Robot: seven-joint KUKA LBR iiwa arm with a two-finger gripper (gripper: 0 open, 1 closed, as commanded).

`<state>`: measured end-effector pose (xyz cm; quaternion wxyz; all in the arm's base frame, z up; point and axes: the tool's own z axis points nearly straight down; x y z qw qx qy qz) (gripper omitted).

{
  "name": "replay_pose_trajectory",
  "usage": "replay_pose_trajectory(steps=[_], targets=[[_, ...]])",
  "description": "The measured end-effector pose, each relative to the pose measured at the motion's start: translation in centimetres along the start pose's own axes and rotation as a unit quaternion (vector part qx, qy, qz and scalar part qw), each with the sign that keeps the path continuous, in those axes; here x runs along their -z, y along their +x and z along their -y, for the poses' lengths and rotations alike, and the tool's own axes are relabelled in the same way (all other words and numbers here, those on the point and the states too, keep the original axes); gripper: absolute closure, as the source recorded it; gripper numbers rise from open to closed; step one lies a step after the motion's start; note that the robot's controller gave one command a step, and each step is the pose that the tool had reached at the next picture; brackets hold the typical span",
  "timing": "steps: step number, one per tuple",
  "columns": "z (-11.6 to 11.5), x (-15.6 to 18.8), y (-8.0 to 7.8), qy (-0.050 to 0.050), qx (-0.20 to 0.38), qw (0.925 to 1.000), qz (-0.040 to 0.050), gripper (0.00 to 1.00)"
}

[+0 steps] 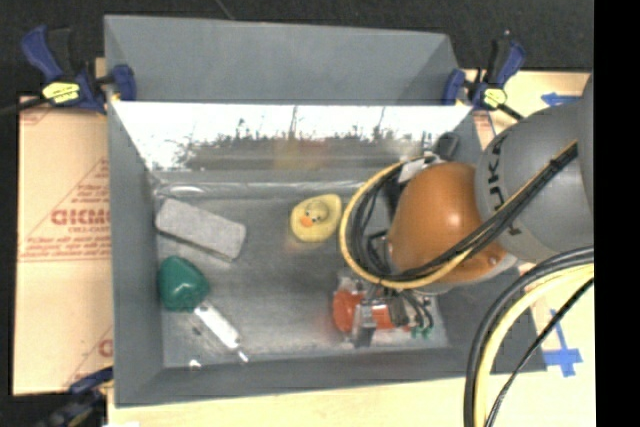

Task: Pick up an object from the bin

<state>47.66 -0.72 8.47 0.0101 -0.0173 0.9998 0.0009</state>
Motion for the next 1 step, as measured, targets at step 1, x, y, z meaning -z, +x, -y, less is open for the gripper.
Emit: replay_pose_trajectory(steps=[1], targets=[[0.01, 1.06, -0.10, 0.000, 0.000, 1.0000, 0.0012, 1.00]])
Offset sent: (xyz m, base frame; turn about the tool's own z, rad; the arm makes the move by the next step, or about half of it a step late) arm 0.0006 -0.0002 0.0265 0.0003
